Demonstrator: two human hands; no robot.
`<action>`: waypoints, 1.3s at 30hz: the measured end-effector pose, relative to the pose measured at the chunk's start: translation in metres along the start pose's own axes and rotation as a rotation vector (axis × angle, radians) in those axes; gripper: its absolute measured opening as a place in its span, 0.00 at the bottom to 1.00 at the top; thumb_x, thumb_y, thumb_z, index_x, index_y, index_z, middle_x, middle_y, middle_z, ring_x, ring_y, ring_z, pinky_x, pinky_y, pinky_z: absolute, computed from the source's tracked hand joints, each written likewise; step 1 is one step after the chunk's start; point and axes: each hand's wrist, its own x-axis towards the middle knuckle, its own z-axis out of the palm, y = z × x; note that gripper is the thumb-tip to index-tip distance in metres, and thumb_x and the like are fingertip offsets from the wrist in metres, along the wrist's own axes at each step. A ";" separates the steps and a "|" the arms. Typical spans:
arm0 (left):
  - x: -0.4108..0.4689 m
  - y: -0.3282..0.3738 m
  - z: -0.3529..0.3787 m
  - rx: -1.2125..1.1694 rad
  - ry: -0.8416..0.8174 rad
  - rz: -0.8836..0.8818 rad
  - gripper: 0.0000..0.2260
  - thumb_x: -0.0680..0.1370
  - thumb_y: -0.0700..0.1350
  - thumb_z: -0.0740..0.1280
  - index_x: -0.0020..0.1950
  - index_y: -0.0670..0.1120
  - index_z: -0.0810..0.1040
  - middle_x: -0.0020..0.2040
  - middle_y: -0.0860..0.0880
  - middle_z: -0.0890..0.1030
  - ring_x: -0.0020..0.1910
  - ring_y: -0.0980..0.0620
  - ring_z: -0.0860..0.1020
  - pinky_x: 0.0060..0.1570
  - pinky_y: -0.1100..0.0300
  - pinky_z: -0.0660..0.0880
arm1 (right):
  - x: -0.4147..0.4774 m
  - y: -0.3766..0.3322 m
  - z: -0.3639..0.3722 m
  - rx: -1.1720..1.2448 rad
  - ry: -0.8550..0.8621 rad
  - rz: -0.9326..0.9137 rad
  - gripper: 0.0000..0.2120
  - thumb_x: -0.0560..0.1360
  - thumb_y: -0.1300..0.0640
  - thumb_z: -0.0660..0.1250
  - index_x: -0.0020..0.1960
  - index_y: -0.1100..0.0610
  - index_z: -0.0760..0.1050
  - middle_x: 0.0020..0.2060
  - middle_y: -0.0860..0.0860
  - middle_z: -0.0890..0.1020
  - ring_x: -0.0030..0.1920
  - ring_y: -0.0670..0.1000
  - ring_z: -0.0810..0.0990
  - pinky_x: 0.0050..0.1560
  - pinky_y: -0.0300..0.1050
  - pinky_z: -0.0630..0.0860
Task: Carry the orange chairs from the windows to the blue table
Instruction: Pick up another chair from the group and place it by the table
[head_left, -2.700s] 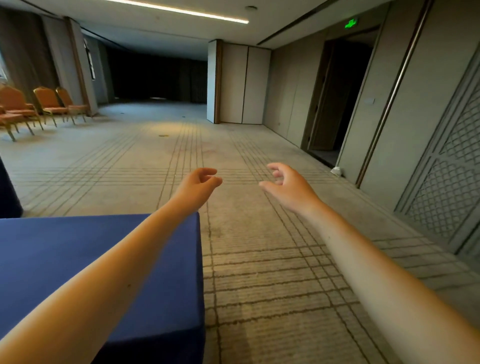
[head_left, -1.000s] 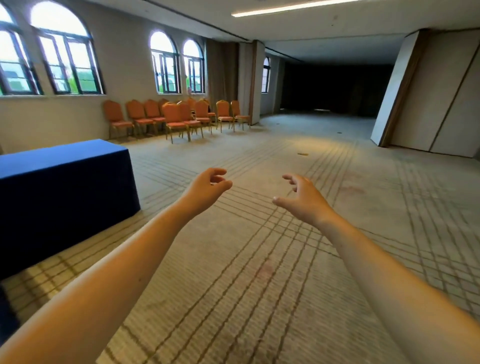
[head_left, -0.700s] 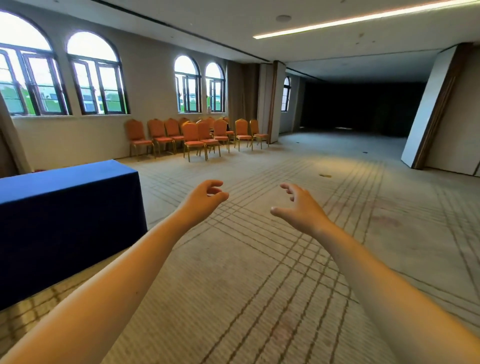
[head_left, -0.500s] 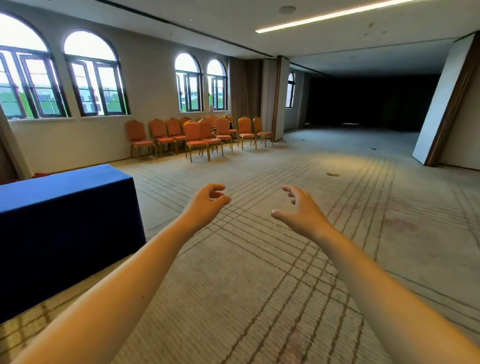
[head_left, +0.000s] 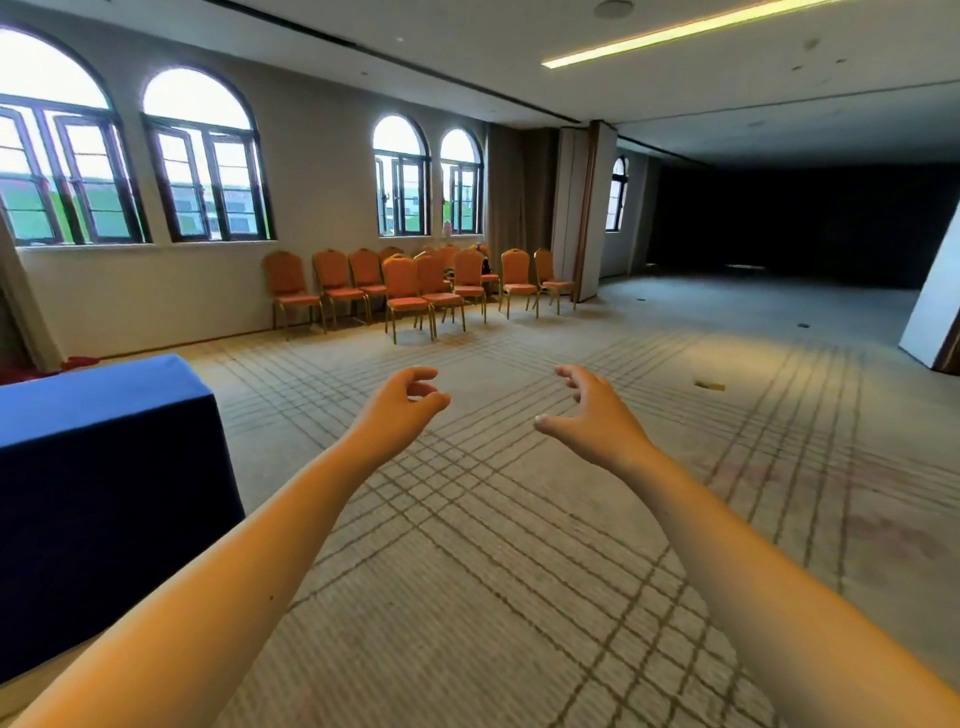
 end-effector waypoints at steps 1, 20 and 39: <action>0.018 -0.003 0.006 -0.001 0.010 -0.002 0.19 0.78 0.51 0.66 0.68 0.51 0.70 0.54 0.55 0.77 0.49 0.59 0.76 0.40 0.67 0.69 | 0.020 0.009 0.000 -0.001 0.006 -0.011 0.35 0.73 0.50 0.72 0.75 0.50 0.62 0.73 0.52 0.66 0.69 0.53 0.69 0.62 0.50 0.72; 0.535 -0.132 0.096 0.035 0.030 -0.103 0.19 0.79 0.51 0.65 0.69 0.49 0.69 0.53 0.54 0.77 0.48 0.56 0.76 0.42 0.65 0.70 | 0.552 0.189 0.105 0.020 -0.059 -0.036 0.35 0.72 0.49 0.72 0.75 0.49 0.62 0.71 0.52 0.66 0.66 0.52 0.70 0.56 0.46 0.72; 1.036 -0.213 0.216 0.051 0.098 -0.185 0.21 0.80 0.47 0.64 0.71 0.45 0.67 0.59 0.47 0.76 0.58 0.49 0.75 0.64 0.48 0.71 | 1.075 0.377 0.155 0.020 -0.131 -0.119 0.35 0.73 0.50 0.72 0.75 0.50 0.61 0.71 0.53 0.66 0.69 0.55 0.67 0.64 0.53 0.71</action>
